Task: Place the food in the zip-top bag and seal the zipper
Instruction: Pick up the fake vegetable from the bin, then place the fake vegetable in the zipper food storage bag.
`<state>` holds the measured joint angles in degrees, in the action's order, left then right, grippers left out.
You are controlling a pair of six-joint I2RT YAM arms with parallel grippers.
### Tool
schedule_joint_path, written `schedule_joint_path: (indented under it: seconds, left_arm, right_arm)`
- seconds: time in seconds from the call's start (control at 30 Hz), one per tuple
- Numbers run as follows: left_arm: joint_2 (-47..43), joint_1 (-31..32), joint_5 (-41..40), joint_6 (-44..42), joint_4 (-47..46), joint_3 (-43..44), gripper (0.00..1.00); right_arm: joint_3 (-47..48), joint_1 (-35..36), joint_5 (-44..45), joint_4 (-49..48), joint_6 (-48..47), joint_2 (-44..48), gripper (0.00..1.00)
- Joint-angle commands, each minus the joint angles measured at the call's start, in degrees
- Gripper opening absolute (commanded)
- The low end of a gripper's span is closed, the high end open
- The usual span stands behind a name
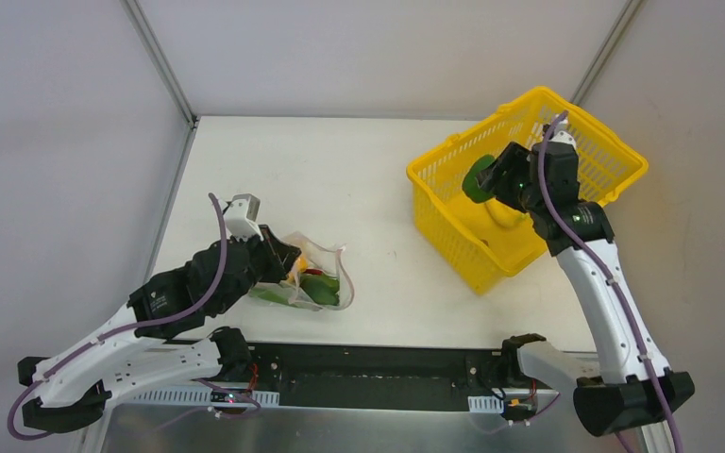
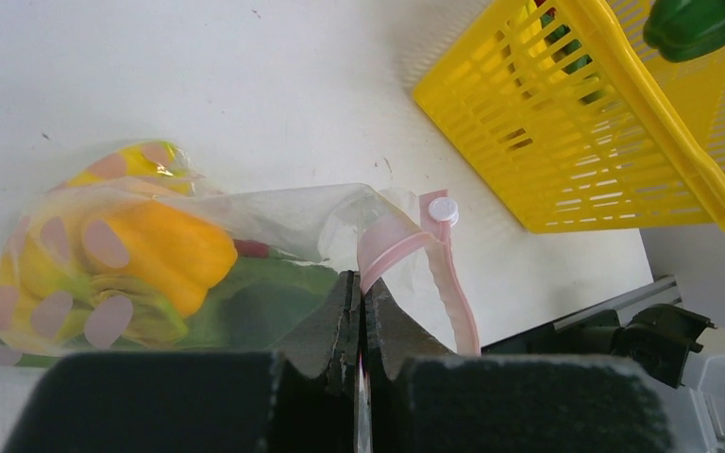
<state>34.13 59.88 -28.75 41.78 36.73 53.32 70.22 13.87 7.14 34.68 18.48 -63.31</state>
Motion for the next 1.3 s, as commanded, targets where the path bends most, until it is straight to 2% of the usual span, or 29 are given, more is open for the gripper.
schedule_joint_path:
  seconds: [0.0, 0.17, 0.37, 0.5, 0.63, 0.9, 1.03, 1.1, 1.27]
  left_arm:
    - [0.88, -0.67, 1.25, 2.63, -1.59, -0.10, 0.02]
    - [2.67, -0.63, 2.73, 3.09, -2.37, 0.68, 0.02]
    - [5.02, -0.66, 3.86, 3.04, -2.95, 2.15, 0.02]
    - [6.39, -0.69, 4.38, 2.97, -3.55, 2.81, 0.02]
    - [7.34, -0.66, 4.83, 3.11, -4.09, 3.49, 0.02]
    - [7.63, -0.66, 5.42, 3.31, -4.72, 4.48, 0.02]
    - [7.33, -0.64, 5.36, 3.39, -4.83, 4.84, 0.02]
    - [7.17, -0.64, 5.33, 3.53, -4.89, 4.78, 0.02]
    - [7.00, -0.66, 5.55, 3.79, -6.84, 4.62, 0.02]
  right_arm:
    - [2.16, 0.24, -3.78, -5.25, 2.23, 4.31, 0.42]
    - [1.15, 0.24, -17.47, -9.51, 4.36, 7.91, 0.42]
    - [-0.10, 1.18, -36.22, -16.37, 5.42, 7.85, 0.42]
    - [-0.16, 5.49, -41.80, -18.00, 3.14, 6.70, 0.42]
    - [0.51, 14.61, -41.32, -17.24, -1.02, 4.79, 0.42]
    - [3.77, 33.10, -32.36, -11.12, -10.77, -3.16, 0.42]
    - [4.51, 39.60, -26.24, -10.04, -14.43, -6.82, 0.42]
    - [3.46, 42.37, -22.47, -12.30, -15.56, -7.32, 0.42]
    - [0.51, 46.43, -19.37, -16.87, -17.92, -7.27, 0.43]
